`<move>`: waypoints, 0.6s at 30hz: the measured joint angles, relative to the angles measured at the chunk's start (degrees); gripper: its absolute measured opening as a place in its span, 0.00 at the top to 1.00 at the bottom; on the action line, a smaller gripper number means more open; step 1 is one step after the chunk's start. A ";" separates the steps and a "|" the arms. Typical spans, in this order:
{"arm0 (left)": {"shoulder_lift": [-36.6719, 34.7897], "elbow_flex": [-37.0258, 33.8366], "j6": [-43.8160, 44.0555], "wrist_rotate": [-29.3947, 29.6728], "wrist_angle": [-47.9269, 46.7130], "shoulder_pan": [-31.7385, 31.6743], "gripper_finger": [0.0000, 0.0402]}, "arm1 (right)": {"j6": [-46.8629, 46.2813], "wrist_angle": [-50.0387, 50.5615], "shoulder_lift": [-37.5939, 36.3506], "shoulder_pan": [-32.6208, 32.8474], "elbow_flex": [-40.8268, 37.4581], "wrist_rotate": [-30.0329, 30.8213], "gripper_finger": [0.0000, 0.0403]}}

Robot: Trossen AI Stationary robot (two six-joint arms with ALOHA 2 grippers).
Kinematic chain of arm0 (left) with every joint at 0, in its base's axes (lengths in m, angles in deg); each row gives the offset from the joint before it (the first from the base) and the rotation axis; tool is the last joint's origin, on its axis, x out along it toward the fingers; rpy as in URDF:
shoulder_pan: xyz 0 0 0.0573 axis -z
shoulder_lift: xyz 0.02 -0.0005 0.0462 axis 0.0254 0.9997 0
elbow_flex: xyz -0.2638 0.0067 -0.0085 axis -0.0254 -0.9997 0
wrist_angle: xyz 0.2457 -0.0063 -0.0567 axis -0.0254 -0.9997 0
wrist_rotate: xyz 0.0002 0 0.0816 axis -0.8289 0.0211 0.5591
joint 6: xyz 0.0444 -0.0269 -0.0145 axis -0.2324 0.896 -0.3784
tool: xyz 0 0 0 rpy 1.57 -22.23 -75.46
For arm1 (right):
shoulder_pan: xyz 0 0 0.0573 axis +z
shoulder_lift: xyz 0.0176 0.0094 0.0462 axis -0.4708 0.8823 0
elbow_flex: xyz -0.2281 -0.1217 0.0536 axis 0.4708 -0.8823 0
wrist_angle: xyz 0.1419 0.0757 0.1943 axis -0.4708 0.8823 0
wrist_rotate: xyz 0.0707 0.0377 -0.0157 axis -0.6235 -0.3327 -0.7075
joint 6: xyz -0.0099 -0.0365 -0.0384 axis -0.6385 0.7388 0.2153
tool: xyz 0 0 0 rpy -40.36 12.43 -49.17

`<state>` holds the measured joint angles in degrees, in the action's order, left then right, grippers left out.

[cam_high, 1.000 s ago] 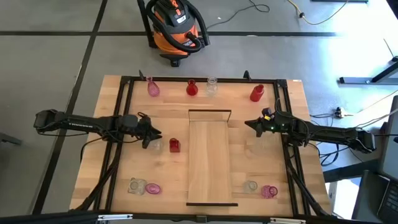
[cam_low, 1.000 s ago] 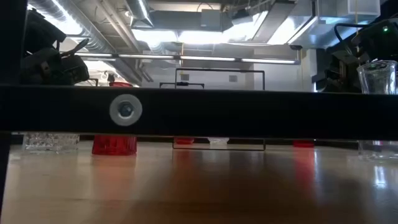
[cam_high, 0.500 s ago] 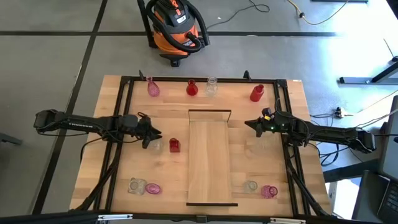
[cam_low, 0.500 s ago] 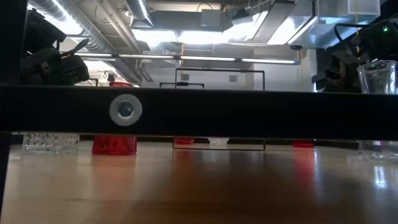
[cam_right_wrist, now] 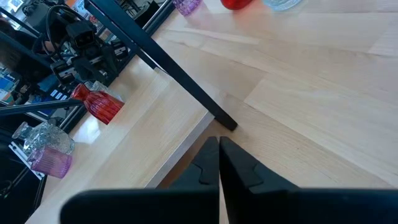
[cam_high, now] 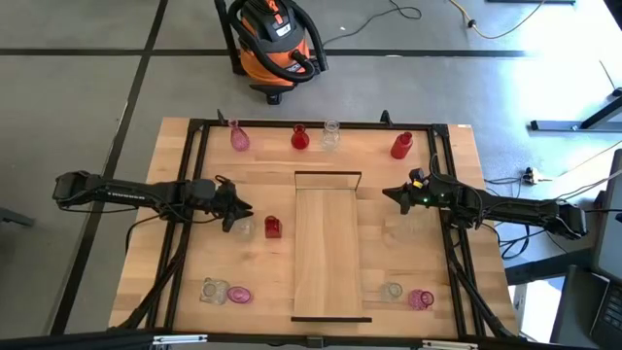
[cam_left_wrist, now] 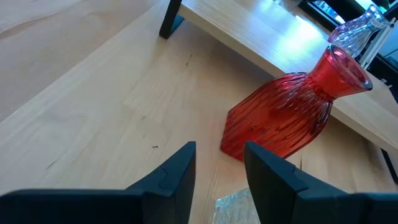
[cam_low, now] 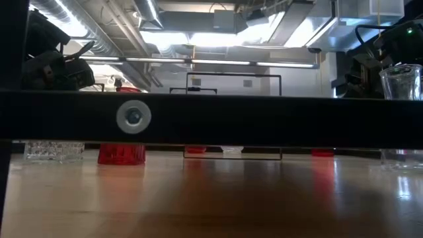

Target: Sort vases onto shelf

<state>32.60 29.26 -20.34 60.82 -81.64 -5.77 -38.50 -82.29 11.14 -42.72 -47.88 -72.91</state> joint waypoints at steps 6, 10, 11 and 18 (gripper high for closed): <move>-0.01 0.02 0.02 0.00 0.00 0.00 0.68 | -0.02 0.00 0.00 -0.01 0.00 0.00 1.00; 0.00 0.00 0.02 -0.02 0.00 0.00 0.68 | -0.02 -0.09 0.00 0.00 0.00 0.02 1.00; 0.00 0.01 0.02 0.00 0.00 0.00 0.68 | -0.02 -0.28 0.01 -0.01 -0.01 0.09 1.00; -0.01 0.02 -0.05 0.00 0.01 0.00 0.68 | -0.67 -4.90 0.00 -0.02 -0.07 0.70 1.00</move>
<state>32.59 29.28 -20.39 60.82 -81.62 -5.77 -39.17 -87.19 11.13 -42.74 -47.94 -72.21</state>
